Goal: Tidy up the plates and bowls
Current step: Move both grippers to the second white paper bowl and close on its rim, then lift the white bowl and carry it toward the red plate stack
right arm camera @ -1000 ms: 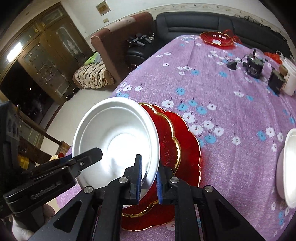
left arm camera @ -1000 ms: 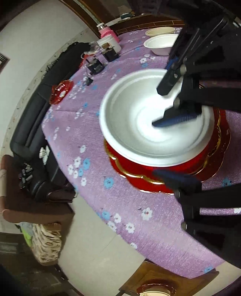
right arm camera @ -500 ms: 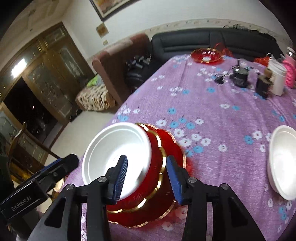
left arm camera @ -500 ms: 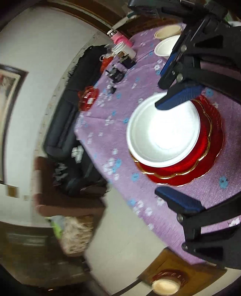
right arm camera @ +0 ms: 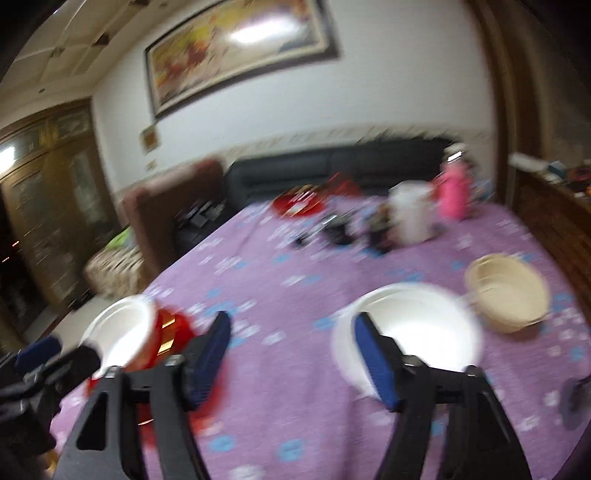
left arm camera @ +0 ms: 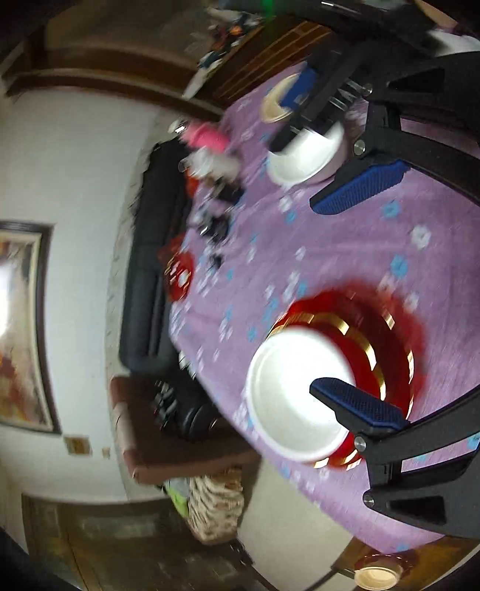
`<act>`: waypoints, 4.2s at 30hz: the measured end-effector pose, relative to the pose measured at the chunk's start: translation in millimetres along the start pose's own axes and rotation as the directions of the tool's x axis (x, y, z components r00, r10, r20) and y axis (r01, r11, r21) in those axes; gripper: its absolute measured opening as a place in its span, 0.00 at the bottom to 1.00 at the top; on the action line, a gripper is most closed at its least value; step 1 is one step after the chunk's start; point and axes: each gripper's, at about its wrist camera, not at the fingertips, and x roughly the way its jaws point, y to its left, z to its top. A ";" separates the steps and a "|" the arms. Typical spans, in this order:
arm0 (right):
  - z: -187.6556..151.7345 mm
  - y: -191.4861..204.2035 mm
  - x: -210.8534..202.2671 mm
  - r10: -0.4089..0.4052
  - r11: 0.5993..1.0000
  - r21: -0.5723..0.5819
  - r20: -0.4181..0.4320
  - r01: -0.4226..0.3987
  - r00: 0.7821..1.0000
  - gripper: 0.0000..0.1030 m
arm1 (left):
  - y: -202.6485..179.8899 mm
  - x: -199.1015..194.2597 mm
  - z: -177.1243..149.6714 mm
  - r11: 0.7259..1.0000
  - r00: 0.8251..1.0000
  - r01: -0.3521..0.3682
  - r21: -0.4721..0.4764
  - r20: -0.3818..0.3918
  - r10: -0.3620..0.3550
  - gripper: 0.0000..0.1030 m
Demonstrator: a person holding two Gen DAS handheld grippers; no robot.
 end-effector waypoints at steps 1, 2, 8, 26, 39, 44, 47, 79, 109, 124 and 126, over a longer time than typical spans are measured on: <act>1.7 -16.2 -3.8 -0.035 0.999 0.022 0.020 0.034 0.999 0.84 | -5.9 2.4 -1.4 1.000 1.000 0.004 0.016 -0.016 -0.004 0.87; 3.2 -30.8 -5.5 -0.043 0.998 0.047 0.020 0.042 0.999 0.84 | -10.3 3.7 -3.0 1.000 1.000 0.003 0.024 -0.025 -0.002 0.87; 6.3 -118.1 11.7 -0.104 0.964 0.244 -0.027 0.107 0.994 0.84 | -41.1 21.0 -10.9 0.998 0.996 0.012 0.055 -0.095 -0.006 0.87; -28.6 -175.3 65.9 -0.083 0.944 0.298 -0.210 0.145 0.974 0.51 | -120.1 165.5 25.2 0.979 0.922 0.196 -0.062 -0.328 -0.206 0.86; -40.0 -174.1 88.3 0.027 0.939 0.334 -0.294 0.076 0.955 0.21 | -133.9 240.6 14.7 0.963 0.808 0.239 -0.122 -0.524 -0.267 0.12; -42.6 -179.5 87.8 0.123 0.908 0.419 -0.277 0.005 0.953 0.18 | -137.2 238.1 12.6 0.964 0.784 0.232 -0.128 -0.562 -0.263 0.12; -43.7 -190.5 84.3 0.209 0.858 0.510 -0.231 -0.065 0.950 0.18 | -130.3 232.2 16.2 0.956 0.765 0.246 -0.161 -0.573 -0.294 0.12; -46.7 -118.2 49.1 0.687 0.525 0.678 0.020 -0.515 0.727 0.21 | -140.5 -31.8 -21.0 0.915 0.935 -0.230 0.330 0.335 0.114 0.21; -17.8 -43.2 22.5 0.750 0.558 0.569 -0.035 -0.603 0.661 0.25 | -82.0 -68.7 -28.6 0.918 0.887 -0.270 0.289 0.446 0.121 0.37; 27.9 87.9 53.7 0.634 0.772 0.284 -0.277 -0.568 0.723 0.25 | 85.0 -17.1 42.7 0.997 0.998 0.006 -0.081 0.067 0.000 0.37; 32.2 102.3 62.4 0.634 0.773 0.274 -0.284 -0.573 0.719 0.25 | 95.4 -17.7 44.3 0.996 0.998 -0.016 -0.091 0.063 0.021 0.37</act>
